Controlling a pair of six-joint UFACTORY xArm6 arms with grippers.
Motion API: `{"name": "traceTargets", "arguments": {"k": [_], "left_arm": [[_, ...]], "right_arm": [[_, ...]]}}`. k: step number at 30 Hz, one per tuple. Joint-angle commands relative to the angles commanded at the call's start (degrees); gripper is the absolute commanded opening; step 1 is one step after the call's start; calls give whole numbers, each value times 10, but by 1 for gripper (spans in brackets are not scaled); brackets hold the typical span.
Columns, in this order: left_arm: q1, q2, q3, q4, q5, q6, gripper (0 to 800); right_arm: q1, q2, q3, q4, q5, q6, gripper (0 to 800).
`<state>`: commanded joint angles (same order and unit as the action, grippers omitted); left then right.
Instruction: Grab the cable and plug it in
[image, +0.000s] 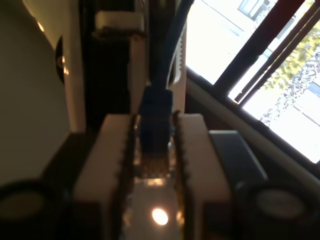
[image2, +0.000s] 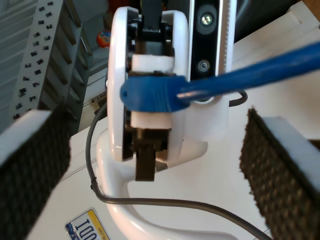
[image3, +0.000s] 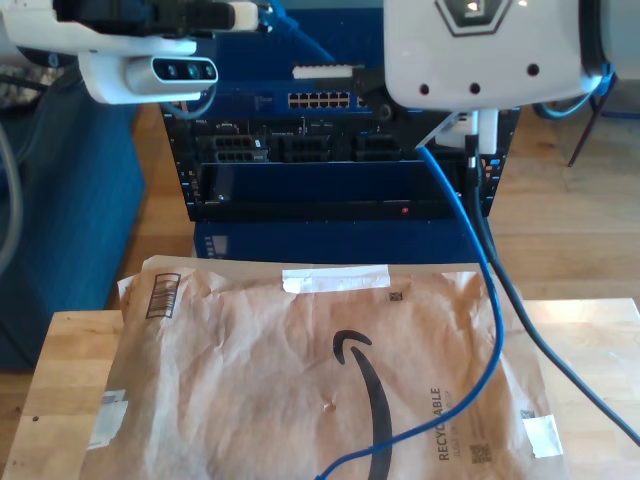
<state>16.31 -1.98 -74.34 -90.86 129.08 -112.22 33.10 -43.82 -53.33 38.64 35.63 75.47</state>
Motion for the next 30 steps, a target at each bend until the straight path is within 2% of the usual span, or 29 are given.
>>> {"name": "traceTargets", "arguments": {"k": [11,14,18,30], "left_arm": [[0,0,1,-18,18,4,20],[0,0,1,-18,18,4,20],[0,0,1,-18,18,4,21],[-1,0,4,-18,18,4,21]], "right_arm": [[2,4,-1,1,-9,0,457],[2,4,-1,1,-15,1,397],[2,4,-2,7,-15,1,363],[12,13,-2,7,-14,0,388]]}}
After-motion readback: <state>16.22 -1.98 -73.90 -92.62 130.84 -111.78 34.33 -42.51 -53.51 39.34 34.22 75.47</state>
